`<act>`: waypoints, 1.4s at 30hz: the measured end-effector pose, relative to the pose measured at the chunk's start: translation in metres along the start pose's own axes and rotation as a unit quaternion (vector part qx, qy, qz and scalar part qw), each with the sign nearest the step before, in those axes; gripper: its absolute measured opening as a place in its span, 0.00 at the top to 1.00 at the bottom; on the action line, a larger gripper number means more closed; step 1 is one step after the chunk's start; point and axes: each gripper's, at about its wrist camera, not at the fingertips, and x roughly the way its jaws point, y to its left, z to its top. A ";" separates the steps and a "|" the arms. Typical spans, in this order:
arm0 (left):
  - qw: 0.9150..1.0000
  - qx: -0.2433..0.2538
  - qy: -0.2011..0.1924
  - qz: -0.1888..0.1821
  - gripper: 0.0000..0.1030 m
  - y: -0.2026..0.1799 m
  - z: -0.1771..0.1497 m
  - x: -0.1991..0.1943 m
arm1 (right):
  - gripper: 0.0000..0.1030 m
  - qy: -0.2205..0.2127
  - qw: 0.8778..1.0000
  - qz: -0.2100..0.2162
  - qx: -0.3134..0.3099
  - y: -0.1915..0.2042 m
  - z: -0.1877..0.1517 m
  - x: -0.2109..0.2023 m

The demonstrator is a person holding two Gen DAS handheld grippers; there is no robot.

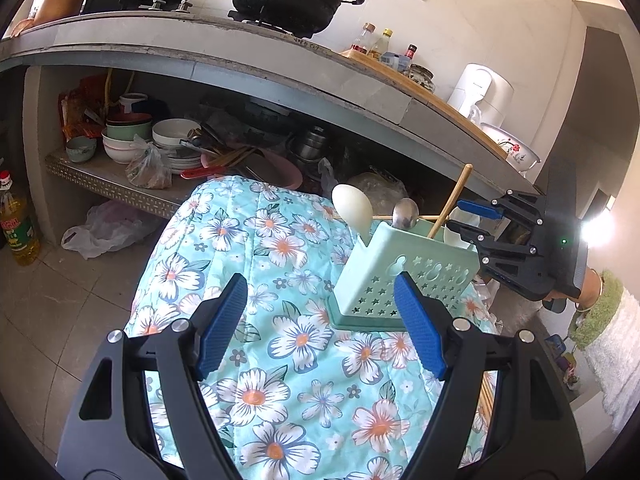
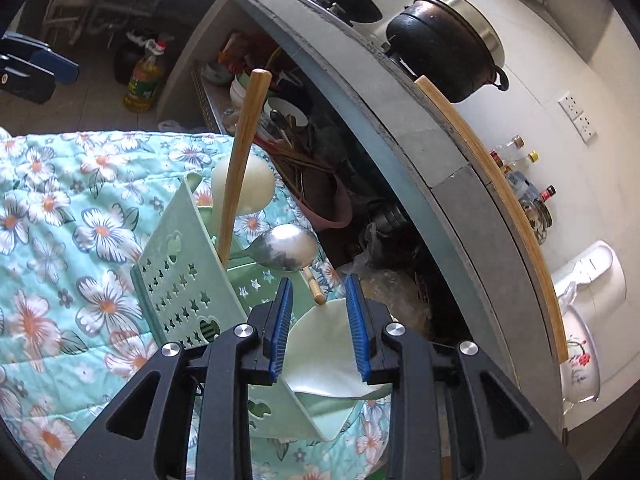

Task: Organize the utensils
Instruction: 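Open the right tool to release the chopstick and withdraw from the holder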

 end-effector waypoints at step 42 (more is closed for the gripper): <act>1.000 -0.012 0.002 -0.019 0.30 0.001 -0.001 -0.002 | 0.94 -0.115 0.960 0.048 0.249 -0.091 0.006 -0.073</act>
